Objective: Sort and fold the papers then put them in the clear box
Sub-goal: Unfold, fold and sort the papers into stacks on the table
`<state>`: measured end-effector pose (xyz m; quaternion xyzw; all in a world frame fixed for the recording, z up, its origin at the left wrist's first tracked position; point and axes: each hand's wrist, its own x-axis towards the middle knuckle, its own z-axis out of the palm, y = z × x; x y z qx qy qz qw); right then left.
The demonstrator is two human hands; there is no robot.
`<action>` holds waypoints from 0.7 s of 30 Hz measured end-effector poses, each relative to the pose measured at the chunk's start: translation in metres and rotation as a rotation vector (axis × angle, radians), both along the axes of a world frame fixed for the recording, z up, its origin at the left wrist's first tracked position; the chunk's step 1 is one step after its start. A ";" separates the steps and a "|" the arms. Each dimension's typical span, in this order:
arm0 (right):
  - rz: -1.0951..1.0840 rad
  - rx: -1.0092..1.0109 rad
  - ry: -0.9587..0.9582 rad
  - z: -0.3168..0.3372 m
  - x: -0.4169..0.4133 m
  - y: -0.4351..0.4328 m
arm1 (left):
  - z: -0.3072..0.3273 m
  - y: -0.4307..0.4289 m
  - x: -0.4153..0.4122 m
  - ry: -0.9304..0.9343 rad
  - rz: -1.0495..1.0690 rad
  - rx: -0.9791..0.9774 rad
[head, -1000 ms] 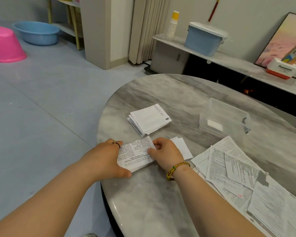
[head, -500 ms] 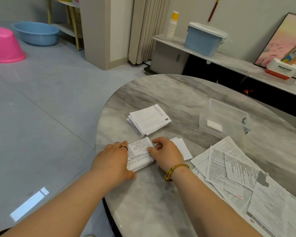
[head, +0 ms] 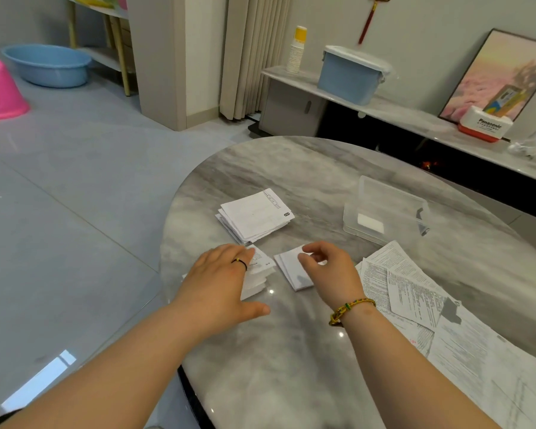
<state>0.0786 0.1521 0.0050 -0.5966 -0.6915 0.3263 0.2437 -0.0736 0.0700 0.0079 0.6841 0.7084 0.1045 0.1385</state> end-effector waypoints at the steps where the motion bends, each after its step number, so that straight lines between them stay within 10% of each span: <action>1: -0.019 0.009 0.010 0.002 0.010 -0.001 | 0.001 0.001 0.007 -0.013 -0.035 0.032; 21: -0.316 0.024 -0.374 -0.012 0.169 -0.002 | -0.027 0.020 0.084 -0.017 -0.325 -0.062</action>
